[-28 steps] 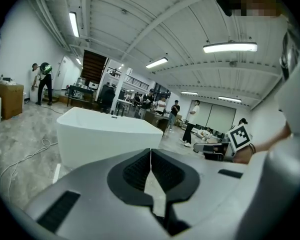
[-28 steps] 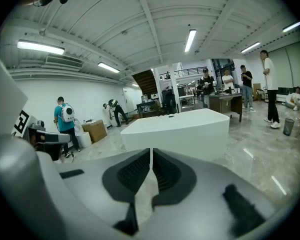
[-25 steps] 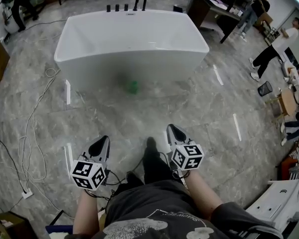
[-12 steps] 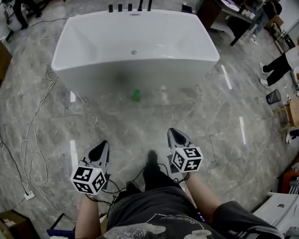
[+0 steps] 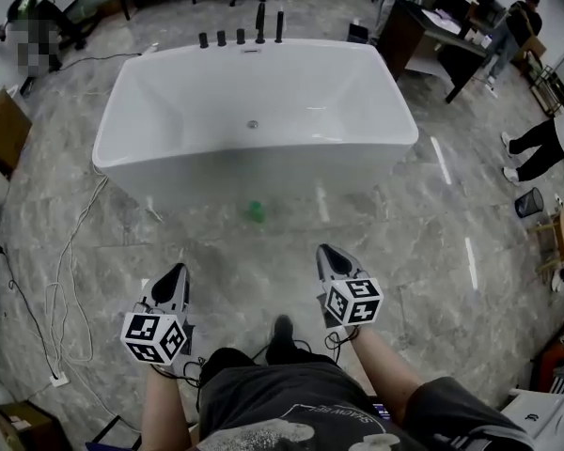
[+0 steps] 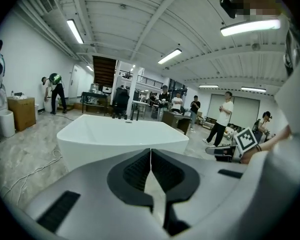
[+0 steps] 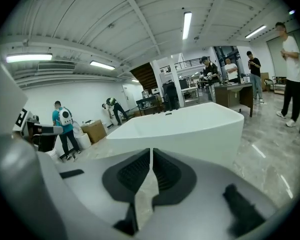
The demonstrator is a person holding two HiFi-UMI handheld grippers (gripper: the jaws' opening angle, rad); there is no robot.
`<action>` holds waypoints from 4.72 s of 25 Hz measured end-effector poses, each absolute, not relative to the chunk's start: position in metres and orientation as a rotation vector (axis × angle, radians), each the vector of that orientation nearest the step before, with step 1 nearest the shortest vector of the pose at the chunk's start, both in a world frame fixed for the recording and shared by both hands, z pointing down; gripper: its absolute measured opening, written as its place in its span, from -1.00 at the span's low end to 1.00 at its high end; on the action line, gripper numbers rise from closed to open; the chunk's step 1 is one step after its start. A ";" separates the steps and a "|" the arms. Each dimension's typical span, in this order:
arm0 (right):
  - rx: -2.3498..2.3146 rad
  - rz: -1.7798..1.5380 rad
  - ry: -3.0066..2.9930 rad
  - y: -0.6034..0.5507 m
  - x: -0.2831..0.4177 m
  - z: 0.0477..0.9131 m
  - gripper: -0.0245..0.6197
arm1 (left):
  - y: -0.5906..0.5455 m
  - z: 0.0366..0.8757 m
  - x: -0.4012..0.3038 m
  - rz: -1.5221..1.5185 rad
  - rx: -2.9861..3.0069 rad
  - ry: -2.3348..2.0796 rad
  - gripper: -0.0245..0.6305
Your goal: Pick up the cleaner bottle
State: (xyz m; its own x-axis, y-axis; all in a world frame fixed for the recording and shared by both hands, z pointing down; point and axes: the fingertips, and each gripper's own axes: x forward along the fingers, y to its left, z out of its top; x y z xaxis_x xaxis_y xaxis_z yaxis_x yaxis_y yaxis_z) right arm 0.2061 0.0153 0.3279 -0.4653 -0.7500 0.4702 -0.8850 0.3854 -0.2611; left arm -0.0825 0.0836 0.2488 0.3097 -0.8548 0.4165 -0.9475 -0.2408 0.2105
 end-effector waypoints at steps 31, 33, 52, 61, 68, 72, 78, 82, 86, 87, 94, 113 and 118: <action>1.547 0.756 -2.127 -0.206 0.119 0.456 -0.82 | -0.207 0.418 -0.143 0.455 2.172 -1.239 -0.87; 1.555 0.756 -2.114 -0.214 0.120 0.479 -0.82 | -0.210 0.443 -0.142 0.474 2.166 -1.223 -0.87; 1.177 0.762 -2.166 -0.206 0.088 0.799 -0.24 | -0.210 0.715 -0.167 0.476 2.123 -1.360 -0.87; 1.155 0.633 -2.204 -0.240 0.064 0.929 0.09 | -0.226 0.817 -0.175 0.487 2.212 -1.343 -0.87; 1.090 0.504 -2.265 -0.259 0.049 0.994 0.09 | -0.249 0.877 -0.167 0.442 2.276 -1.343 -0.87; 1.078 0.484 -2.298 -0.273 0.042 1.021 0.09 | -0.261 0.894 -0.161 0.434 2.312 -1.347 -0.87; 1.027 0.447 -2.344 -0.286 0.024 1.045 0.09 | -0.275 0.915 -0.157 0.383 2.276 -1.359 -0.87; 0.999 0.422 -2.357 -0.294 0.010 1.057 0.09 | -0.278 0.925 -0.152 0.371 2.257 -1.318 -0.87; 1.039 0.409 -2.377 -0.302 0.002 1.063 0.09 | -0.280 0.933 -0.160 0.393 2.249 -1.308 -0.87; 1.050 0.408 -2.382 -0.305 0.001 1.063 0.09 | -0.281 0.933 -0.163 0.390 2.245 -1.314 -0.87; 1.172 0.439 -2.374 -0.314 0.002 1.068 0.05 | -0.285 0.938 -0.180 0.399 2.224 -1.340 -0.87; 1.367 1.102 -2.374 -0.338 0.027 1.066 -0.30 | -0.279 0.937 -0.178 0.391 2.224 -1.326 -0.87; 1.466 1.408 -2.393 -0.340 0.044 1.059 -0.30 | -0.277 0.930 -0.175 0.378 2.247 -1.295 -0.87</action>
State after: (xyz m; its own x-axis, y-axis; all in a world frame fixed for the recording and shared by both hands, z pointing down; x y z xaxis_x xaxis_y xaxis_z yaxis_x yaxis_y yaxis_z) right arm 0.0443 -0.3400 1.0588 -0.5641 -0.7106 0.4205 -0.7126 0.1617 -0.6827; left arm -0.1752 -0.2766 0.9304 0.5053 -0.7193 0.4767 -0.8628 -0.4117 0.2933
